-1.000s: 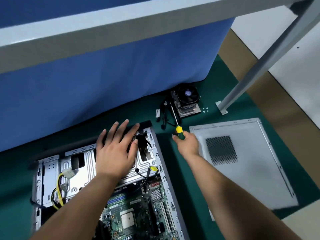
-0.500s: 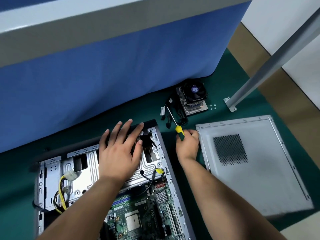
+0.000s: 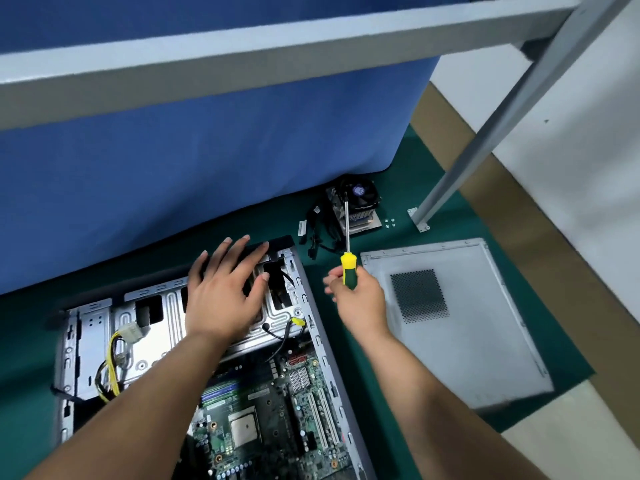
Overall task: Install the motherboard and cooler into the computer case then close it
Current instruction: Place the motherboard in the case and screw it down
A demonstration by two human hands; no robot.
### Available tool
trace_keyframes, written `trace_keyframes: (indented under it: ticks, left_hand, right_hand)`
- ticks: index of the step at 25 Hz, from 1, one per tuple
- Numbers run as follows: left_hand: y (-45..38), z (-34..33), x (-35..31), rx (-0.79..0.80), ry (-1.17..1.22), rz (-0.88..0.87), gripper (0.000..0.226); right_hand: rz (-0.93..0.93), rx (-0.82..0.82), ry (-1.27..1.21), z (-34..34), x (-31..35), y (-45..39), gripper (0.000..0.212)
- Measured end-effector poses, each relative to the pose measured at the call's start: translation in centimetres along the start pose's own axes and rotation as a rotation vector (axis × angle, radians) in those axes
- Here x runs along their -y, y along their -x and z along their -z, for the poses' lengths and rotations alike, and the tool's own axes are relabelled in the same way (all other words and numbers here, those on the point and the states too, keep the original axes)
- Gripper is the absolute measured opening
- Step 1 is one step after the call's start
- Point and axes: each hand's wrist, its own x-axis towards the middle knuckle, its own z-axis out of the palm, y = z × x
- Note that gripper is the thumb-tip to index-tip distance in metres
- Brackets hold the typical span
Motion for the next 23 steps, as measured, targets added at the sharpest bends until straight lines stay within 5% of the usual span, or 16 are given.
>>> trace_keyframes:
  ticks: [10, 18, 23]
  left_hand:
    - [11.3, 4.5, -5.7, 0.212, 1.195, 0.245, 0.015]
    - [13.4, 6.4, -2.8, 0.455, 1.537, 0.307, 0.024]
    - [13.4, 7.0, -2.8, 0.423, 1.666, 0.376, 0.020]
  right_hand:
    - [-0.055, 0.337, -0.154, 1.2, 3.4, 12.2, 0.011]
    - [-0.077, 0.454, -0.197, 1.1, 5.0, 15.1, 0.021]
    - [-0.056, 0.443, -0.246, 0.5, 5.4, 15.6, 0.015]
